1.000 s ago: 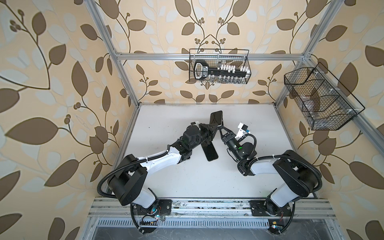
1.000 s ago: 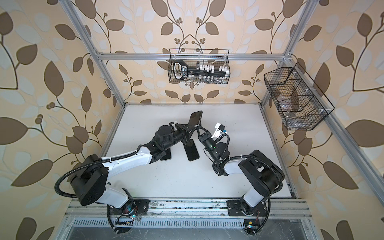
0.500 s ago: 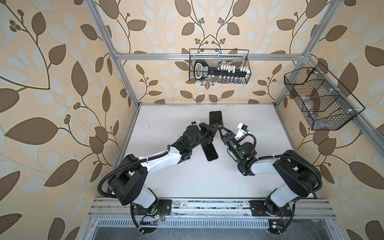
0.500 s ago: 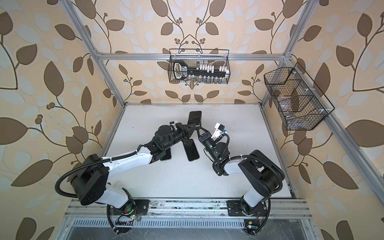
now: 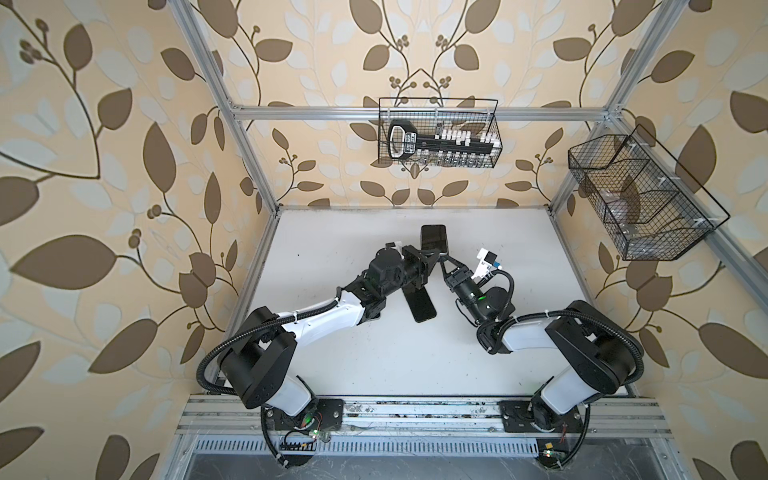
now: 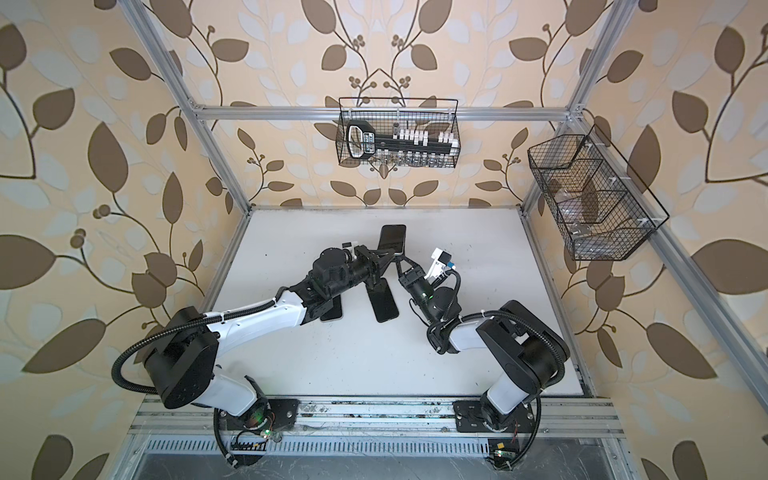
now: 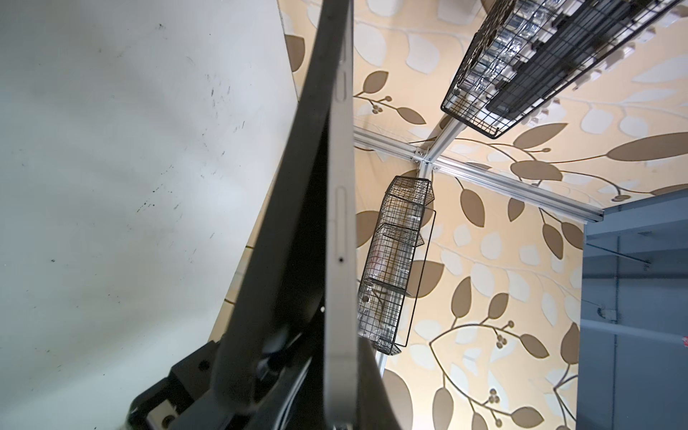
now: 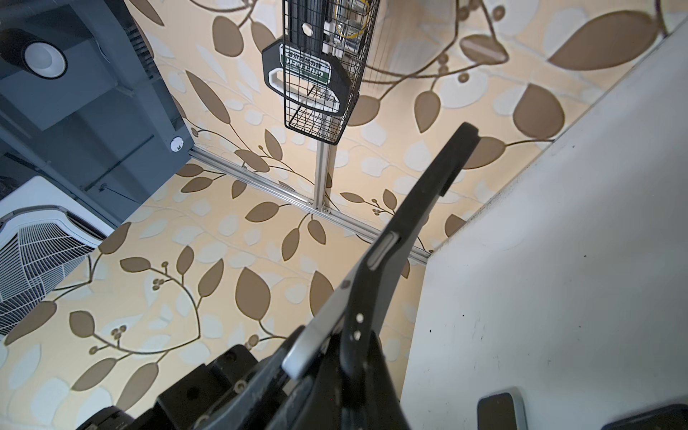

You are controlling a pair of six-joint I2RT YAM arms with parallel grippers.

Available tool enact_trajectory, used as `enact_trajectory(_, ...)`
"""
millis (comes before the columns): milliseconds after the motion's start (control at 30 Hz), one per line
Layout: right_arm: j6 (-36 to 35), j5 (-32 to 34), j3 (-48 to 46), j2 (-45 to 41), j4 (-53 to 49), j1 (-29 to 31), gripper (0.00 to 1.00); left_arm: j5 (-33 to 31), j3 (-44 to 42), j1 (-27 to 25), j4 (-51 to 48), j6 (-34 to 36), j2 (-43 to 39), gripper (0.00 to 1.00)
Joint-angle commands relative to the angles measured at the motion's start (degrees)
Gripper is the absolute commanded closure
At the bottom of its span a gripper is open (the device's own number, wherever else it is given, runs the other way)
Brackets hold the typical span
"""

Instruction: Take the phone out of the phone case

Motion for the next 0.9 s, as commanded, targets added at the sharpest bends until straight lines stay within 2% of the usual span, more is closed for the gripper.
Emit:
enact_trajectory(0,-1.28,-0.58,-0.7,-0.51,7.22,0.34,1.0,0.51,2.33,-0.43,-1.87,3.21,-2.07,1.0)
enact_trajectory(600,-1.52,0.07,-0.88,-1.43,7.01,0.73,1.0,1.04,1.91,-0.6,-0.82,2.86,0.75,1.0)
enact_trajectory(867,-1.74,-0.02,-1.05,-2.23,7.01,0.87,1.0,0.6,1.61,-0.6,-1.59,3.1,0.77,0.84)
